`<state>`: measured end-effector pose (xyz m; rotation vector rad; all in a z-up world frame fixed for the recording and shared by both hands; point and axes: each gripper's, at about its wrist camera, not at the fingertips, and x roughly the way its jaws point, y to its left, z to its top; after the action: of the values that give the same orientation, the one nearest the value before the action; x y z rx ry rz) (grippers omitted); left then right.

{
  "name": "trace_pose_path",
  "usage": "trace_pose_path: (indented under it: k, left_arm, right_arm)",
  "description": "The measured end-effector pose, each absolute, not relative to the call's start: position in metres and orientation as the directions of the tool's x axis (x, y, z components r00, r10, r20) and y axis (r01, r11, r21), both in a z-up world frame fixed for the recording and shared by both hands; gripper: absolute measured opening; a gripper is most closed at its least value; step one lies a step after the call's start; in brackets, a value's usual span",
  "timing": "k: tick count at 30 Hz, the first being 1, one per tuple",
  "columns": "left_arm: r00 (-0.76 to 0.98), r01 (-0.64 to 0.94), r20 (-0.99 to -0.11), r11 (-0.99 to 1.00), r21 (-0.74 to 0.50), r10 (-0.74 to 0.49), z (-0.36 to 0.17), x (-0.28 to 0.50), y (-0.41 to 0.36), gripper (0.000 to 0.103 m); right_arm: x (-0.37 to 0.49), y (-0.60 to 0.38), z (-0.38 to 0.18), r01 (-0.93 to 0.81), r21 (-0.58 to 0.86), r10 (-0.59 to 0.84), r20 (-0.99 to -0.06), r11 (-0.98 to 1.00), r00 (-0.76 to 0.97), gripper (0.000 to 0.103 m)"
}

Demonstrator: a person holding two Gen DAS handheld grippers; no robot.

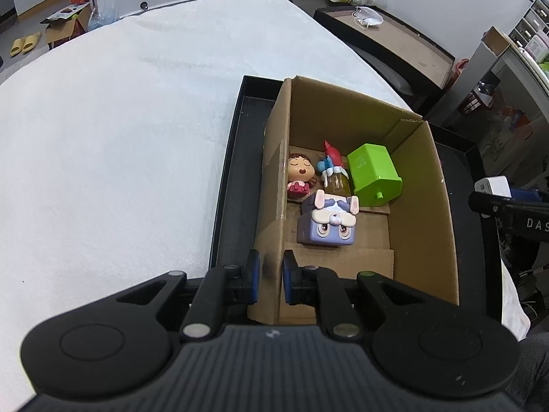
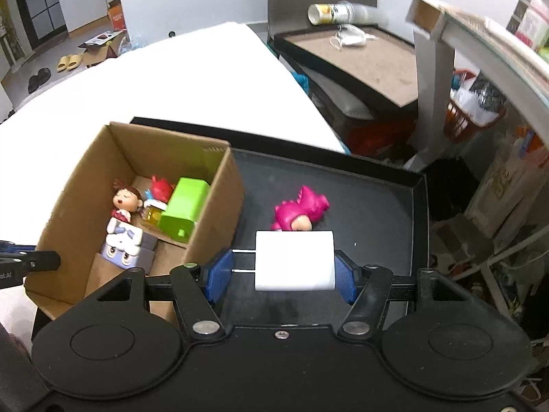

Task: Organize rigid objects
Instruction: 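Lift and carry the charger plug with the right gripper into the box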

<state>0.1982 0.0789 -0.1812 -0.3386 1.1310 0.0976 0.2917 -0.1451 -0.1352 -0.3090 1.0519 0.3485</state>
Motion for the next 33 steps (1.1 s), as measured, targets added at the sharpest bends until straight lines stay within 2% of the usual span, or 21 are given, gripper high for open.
trace_pose_path:
  k: [19, 33]
  left_arm:
    - [0.467, -0.230, -0.877, 0.943, -0.241, -0.111, -0.173, 0.192, 0.083, 0.010]
    - [0.474, -0.224, -0.872, 0.941, -0.252, -0.121, -0.174, 0.191, 0.083, 0.007]
  right_arm:
    - [0.274, -0.095, -0.101, -0.503, -0.076, 0.203, -0.856, 0.861, 0.476, 0.061]
    - [0.269, -0.056, -0.115, -0.543, -0.050, 0.228, -0.872, 0.838, 0.432, 0.061]
